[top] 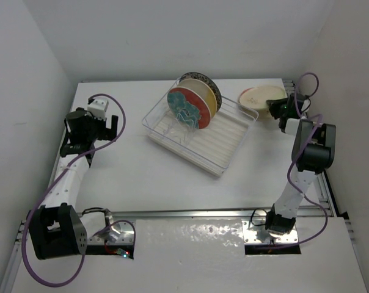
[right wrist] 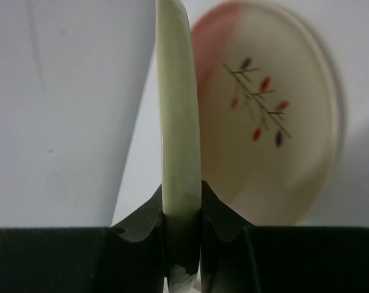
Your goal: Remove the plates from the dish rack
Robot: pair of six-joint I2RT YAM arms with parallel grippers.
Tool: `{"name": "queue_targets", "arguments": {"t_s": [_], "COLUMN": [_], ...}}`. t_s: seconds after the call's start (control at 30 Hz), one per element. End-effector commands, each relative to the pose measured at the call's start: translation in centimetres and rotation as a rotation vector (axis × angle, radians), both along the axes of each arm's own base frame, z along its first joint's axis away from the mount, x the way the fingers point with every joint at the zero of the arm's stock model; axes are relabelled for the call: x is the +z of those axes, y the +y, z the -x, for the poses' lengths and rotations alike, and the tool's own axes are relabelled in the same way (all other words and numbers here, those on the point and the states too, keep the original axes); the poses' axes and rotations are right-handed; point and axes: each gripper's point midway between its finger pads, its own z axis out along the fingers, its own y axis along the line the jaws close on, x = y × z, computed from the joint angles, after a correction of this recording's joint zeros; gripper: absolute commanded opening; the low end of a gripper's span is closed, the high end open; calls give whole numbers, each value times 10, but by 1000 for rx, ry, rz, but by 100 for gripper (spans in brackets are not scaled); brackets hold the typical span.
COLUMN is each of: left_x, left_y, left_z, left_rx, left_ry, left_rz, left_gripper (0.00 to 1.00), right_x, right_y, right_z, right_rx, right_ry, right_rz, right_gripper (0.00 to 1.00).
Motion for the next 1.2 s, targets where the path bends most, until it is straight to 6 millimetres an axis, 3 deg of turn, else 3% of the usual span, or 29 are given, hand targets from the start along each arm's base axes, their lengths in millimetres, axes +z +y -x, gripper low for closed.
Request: {"name": "queue_targets", "arguments": {"t_s": [0.0,0.3,0.33,0.37,0.47,0.63,0.67,0.7,0.9,1.17], "left_x": [25,20,21,21,21,21,21,21,22,23], "left_y": [0,1,1,2,3,3,4,3,4,4], "left_z": [-2,3,2,2,1,2,2,2,1,-1], "left_rx": [4,13,14,13,18,20,21,18,20,15], "left_ry": [-67,-63,-64,-67,-72,-70,-72,-70,-73,-78], "left_rz": [-19,-18,-17,-21,-28,-30,-32,-31,-34,-38], "left_gripper": [100,100,100,100,100,100,100,100,100,100], "right_x": [73,24,17,11,-11,-38,-36,-48,-56,-49], "right_y": [1,-3,-3,-2,-1,-6,-7,-6,-8,-19], "right_z": [-31,-23,-22,-21,-18,-9,-12,-7,-2,1], "right_rx": [18,8,15,23,52,38,40,50,84,97], "right_ry": [-247,-111,-84,-61,43,161,165,210,314,433], "right_rz": [-7,18,32,33,49,65,71,70,113,186], "right_gripper": [0,0,3,16,30,37,39,39,51,55]}}
